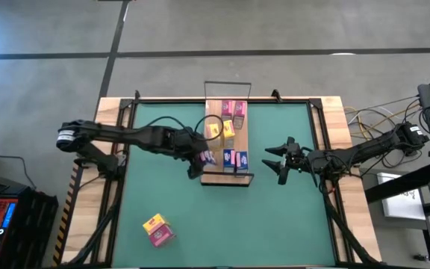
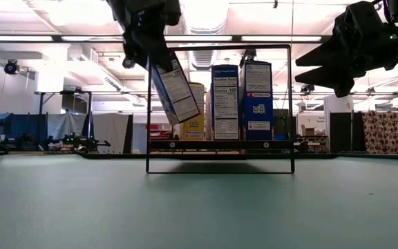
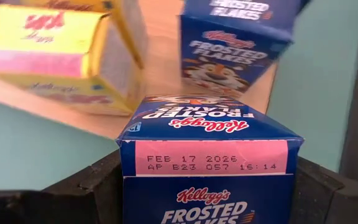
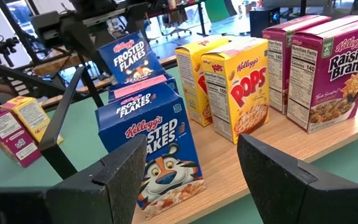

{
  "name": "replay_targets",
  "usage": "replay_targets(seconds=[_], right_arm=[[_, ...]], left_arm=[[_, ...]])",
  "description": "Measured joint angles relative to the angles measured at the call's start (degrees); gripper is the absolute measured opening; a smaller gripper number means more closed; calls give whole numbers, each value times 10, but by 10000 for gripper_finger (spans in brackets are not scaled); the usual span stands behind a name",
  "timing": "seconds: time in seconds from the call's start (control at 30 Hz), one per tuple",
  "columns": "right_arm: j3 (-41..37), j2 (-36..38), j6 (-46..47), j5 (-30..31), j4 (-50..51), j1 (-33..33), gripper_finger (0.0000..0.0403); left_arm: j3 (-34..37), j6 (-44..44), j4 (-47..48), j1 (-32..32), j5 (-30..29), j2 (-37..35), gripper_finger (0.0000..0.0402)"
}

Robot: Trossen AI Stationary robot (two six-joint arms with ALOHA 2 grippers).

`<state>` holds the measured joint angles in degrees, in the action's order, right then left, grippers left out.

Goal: Stack cereal on shelf
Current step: Put the blue cereal box on the shelf

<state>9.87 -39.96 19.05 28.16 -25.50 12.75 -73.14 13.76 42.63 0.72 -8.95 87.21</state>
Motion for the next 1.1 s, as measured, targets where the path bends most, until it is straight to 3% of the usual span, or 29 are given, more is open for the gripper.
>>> replay_targets(seconds=[0.27, 0.57, 1.1], right_arm=[[0, 0, 0, 0, 0, 0, 240], [0, 0, 0, 0, 0, 0, 240], [0, 0, 0, 0, 0, 0, 240]], left_arm=[[-22, -58, 19, 0, 40, 23, 285], [-19, -40, 19, 0, 41, 25, 287], [-20, -54, 9, -6, 40, 25, 351]])
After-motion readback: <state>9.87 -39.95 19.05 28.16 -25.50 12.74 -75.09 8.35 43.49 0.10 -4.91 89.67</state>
